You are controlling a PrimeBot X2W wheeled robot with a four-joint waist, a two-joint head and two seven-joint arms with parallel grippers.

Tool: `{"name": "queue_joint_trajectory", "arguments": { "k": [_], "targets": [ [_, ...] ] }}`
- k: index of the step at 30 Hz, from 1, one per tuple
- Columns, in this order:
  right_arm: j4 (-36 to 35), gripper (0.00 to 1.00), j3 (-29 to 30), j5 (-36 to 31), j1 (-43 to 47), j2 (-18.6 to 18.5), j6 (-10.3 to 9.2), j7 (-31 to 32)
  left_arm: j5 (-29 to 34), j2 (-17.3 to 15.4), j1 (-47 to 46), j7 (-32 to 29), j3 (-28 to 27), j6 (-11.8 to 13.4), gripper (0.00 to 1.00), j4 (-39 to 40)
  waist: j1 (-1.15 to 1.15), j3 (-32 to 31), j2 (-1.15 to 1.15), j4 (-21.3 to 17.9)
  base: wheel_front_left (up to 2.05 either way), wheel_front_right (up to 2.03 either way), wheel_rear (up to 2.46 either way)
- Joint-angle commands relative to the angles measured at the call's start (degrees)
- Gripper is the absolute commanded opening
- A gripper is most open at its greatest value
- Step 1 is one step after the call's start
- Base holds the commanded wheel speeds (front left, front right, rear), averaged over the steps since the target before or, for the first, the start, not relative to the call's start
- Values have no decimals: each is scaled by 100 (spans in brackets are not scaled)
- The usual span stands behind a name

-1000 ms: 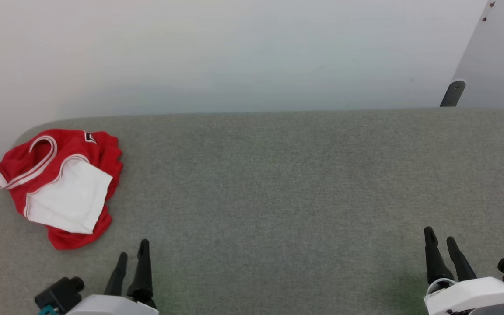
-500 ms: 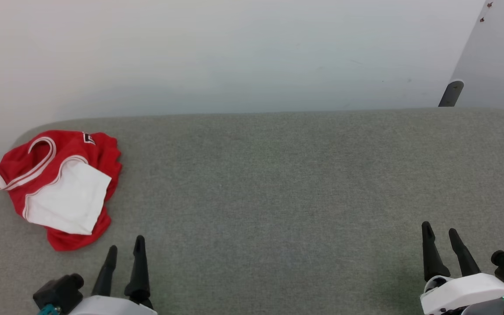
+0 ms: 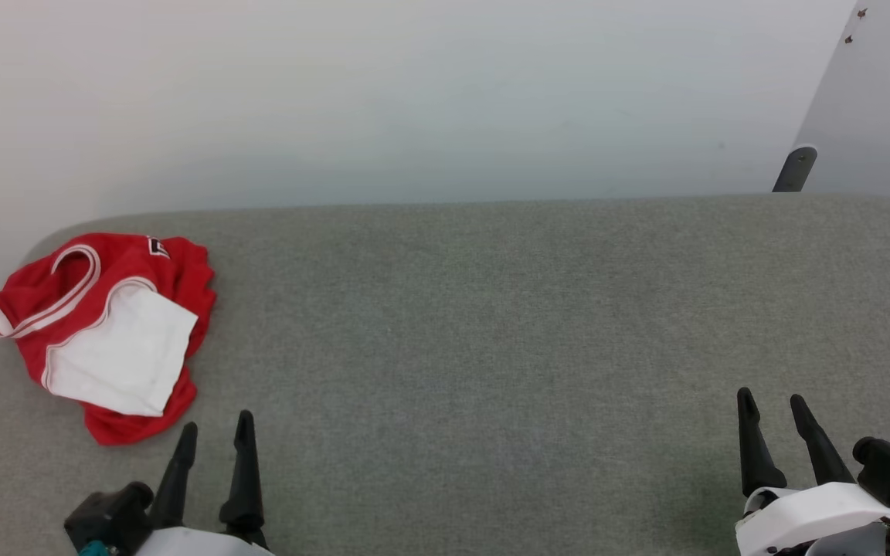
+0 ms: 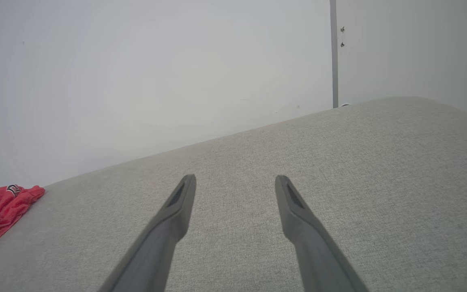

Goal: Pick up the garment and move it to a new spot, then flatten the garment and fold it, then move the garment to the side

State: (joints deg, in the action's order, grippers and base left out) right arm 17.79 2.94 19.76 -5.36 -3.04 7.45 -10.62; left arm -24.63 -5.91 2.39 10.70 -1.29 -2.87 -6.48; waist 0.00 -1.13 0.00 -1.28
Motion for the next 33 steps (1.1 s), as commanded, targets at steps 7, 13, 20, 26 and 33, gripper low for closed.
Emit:
{"name": "queue_joint_trajectory", "arguments": {
  "k": [7, 13, 20, 26, 33],
  "targets": [
    [-48, 100, -70, -398, -96, -12, 4, -133, 492, 5, 48, 123, -47, -64, 100, 145, 0, -28, 0, -3, 0, 0, 0],
    [-57, 100, -111, -654, -122, -21, 4, -189, 802, 25, 95, 199, -86, -98, 100, 205, 0, -44, 0, -15, 0, 0, 0],
    [-86, 100, -137, -994, -114, -24, 5, -253, 1141, 48, 121, 274, -109, -133, 100, 242, 0, -66, 0, -27, 0, 0, 0],
    [-92, 100, -167, -1257, -95, -42, 5, -317, 1420, 63, 167, 346, -123, -170, 100, 285, 0, -86, 0, -24, 0, 0, 0],
    [-103, 100, -211, -1536, -69, -40, 5, -365, 1725, 74, 230, 408, -152, -209, 100, 323, 0, -124, 0, -30, 0, 0, 0]
  ]
}}
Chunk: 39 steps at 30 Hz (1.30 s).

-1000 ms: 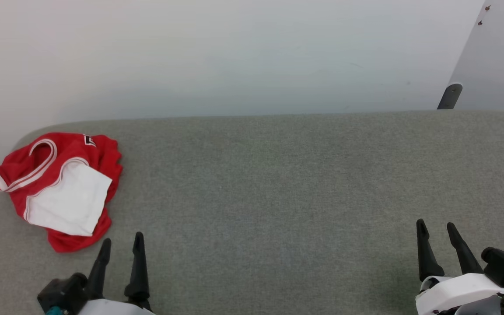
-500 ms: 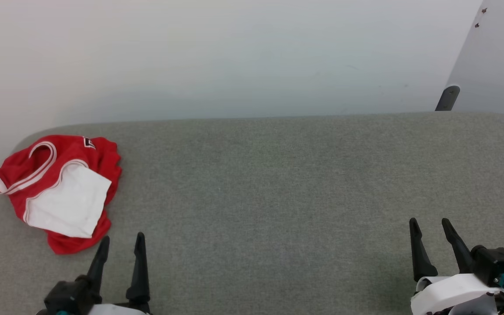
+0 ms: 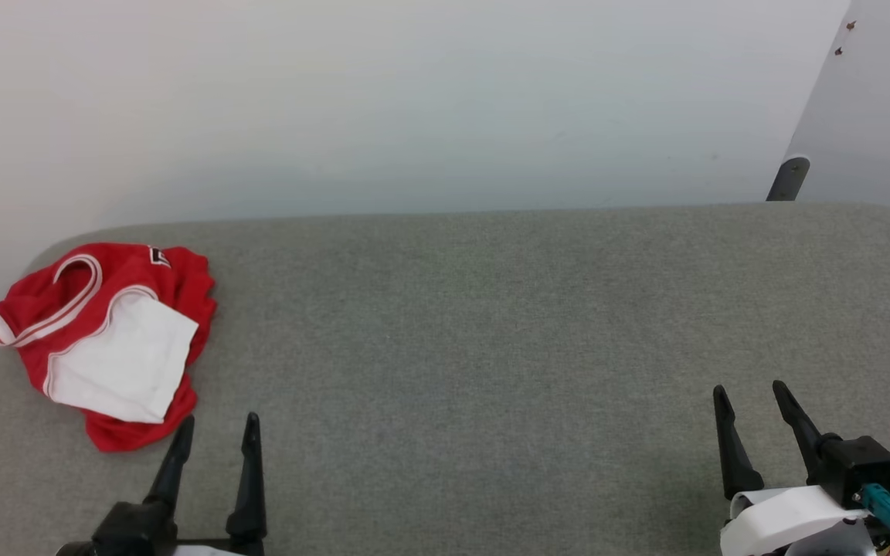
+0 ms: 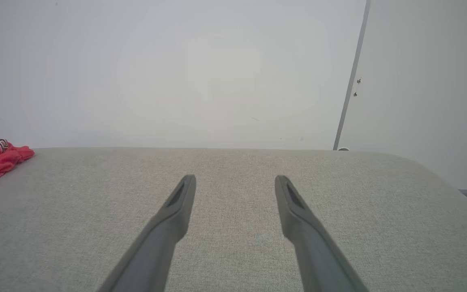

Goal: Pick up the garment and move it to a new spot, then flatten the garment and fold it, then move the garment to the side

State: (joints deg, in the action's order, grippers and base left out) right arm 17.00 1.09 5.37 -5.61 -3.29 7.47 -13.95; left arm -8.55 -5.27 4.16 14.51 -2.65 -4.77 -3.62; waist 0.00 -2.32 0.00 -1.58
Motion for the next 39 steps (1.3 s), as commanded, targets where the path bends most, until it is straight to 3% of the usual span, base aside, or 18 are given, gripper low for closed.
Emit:
{"name": "queue_joint_trajectory", "arguments": {
  "k": [1, 27, 33, 39],
  "targets": [
    [-24, 100, -30, -140, -42, -18, 4, -46, 153, 12, 65, 38, -22, -25, 100, 42, 0, -12, 0, -1, 0, 0, 0],
    [-18, 100, -88, -197, 61, -34, 4, -65, 307, 56, 77, 65, -102, -126, 100, -29, 0, -117, 0, 36, 0, 0, 0],
    [-30, 100, -176, -154, 53, -69, 4, -20, 292, 53, -25, 65, -169, -79, 100, -151, 0, -140, 0, 351, 0, 0, 0],
    [1, 100, -323, -81, 70, -60, 4, 3, 260, -28, -141, 65, -330, 6, 100, -312, 0, -220, 0, 915, 0, 0, 0]
  ]
}}
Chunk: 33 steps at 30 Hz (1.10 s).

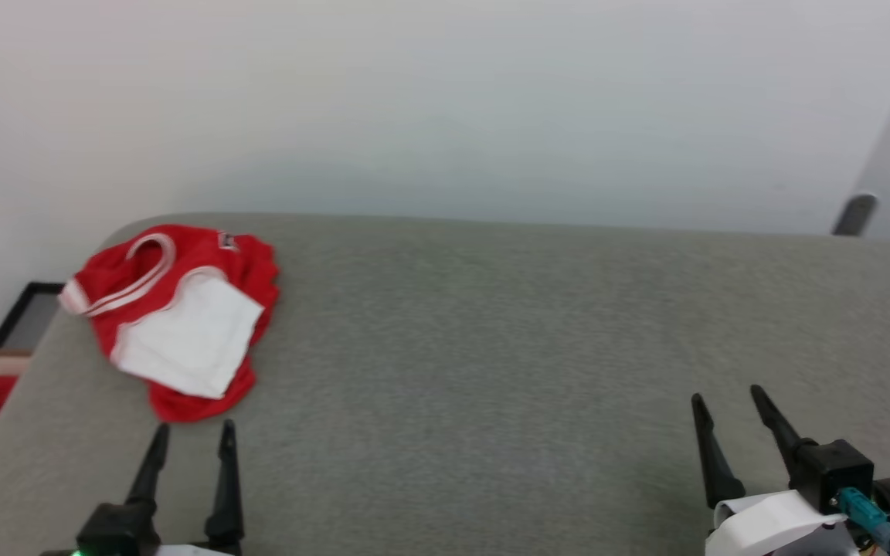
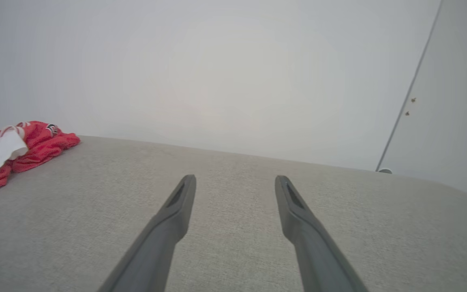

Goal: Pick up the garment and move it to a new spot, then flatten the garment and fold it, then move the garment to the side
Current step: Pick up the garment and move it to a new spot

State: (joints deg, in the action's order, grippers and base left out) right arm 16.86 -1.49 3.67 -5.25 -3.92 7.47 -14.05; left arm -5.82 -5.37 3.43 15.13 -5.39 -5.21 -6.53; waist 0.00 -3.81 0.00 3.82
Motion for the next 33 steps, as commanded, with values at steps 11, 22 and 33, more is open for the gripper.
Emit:
{"name": "queue_joint_trajectory", "arguments": {
  "k": [11, 22, 33],
  "targets": [
    [144, 100, -368, 189, -52, 36, 3, 2, -42, -132, -132, 2, -232, 210, 100, -119, 0, -207, 0, 1358, 0, 0, 0],
    [302, 100, -594, 309, -114, 66, 3, -39, -77, -177, -44, -26, -251, 315, 100, -87, 0, -299, 0, 1980, 0, 0, 0],
    [252, 100, -654, 330, -180, -38, 3, 32, -495, -257, -415, -621, -139, 82, 100, 158, 0, -92, 0, 1987, 0, 0, 0]
  ]
}}
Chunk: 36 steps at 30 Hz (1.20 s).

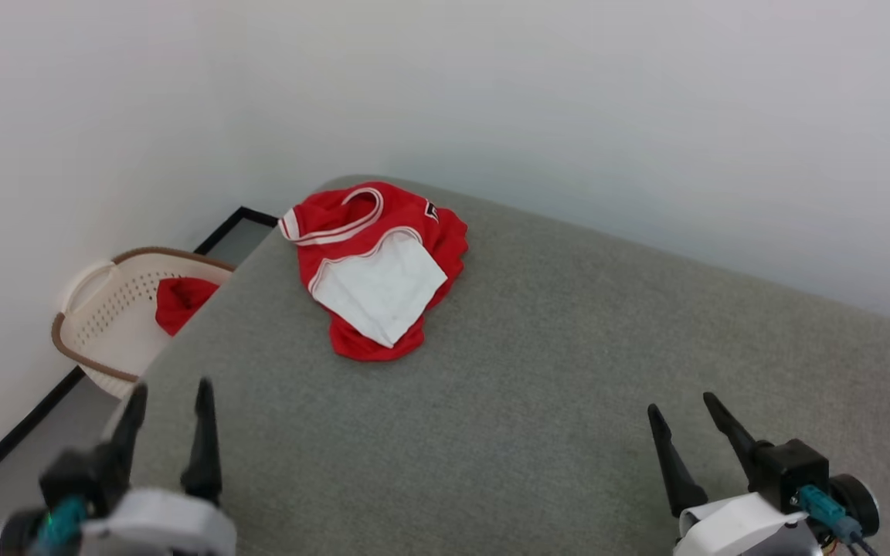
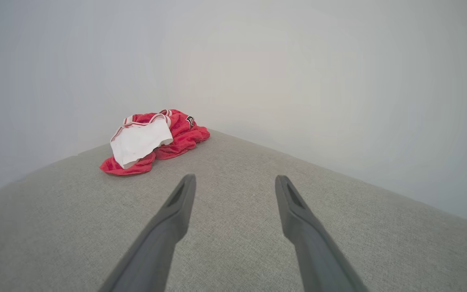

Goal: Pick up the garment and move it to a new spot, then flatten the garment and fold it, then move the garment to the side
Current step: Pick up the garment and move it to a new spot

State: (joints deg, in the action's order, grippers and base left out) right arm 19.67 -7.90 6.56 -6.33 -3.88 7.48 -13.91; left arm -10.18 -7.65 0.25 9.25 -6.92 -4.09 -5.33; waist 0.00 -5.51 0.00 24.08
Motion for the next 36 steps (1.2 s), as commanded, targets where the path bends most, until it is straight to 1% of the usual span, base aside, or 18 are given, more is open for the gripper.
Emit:
{"name": "queue_joint_trajectory", "arguments": {
  "k": [1, 4, 7, 9, 16, 24, 28, 32, 36],
  "targets": [
    [-56, 100, -32, 33, -88, -66, 2, 39, -125, -70, -207, -171, 36, -72, 100, 74, 0, 129, 0, -64, 0, 0, 0],
    [-205, 100, -60, -16, -180, -187, 2, 133, -414, -238, -654, -619, 94, -196, 100, 204, 0, 397, 0, -166, 0, 0, 0],
    [-396, 100, -94, -35, -299, -324, 1, 244, -772, -406, -1180, -1092, 112, -254, 100, 263, 0, 735, 0, -311, 0, 0, 0],
    [-531, 100, -130, -49, -402, -419, 1, 321, -957, -597, -1572, -1396, 113, -286, 100, 283, 0, 968, 0, -423, 0, 0, 0],
    [-1044, 100, -174, -33, -685, -710, 1, 532, -1645, -1175, -2964, -2412, 193, -332, 100, -266, 0, 1776, 0, -775, 0, 0, 0],
    [-1617, 100, -255, -10, -977, -978, 1, 800, -2123, -1617, -4228, -3522, 401, -337, 100, -1597, 0, 2595, 0, -1114, 0, 0, 0],
    [-1933, 100, -267, 0, -1083, -1122, 1, 895, -2228, -1777, -4753, -3905, 486, -339, 100, -2276, 0, 2966, 0, -1238, 0, 0, 0],
    [-2250, 100, -277, -19, -1143, -1225, 1, 1016, -2399, -1835, -5171, -4297, 511, -335, 100, -2972, 0, 3260, 0, -1331, 0, 0, 0],
    [-2565, 100, -283, -41, -1214, -1323, 1, 1171, -2456, -1870, -5566, -4549, 567, -325, 100, -3572, 0, 3501, 0, -1395, 0, 0, 0]
  ]
}}
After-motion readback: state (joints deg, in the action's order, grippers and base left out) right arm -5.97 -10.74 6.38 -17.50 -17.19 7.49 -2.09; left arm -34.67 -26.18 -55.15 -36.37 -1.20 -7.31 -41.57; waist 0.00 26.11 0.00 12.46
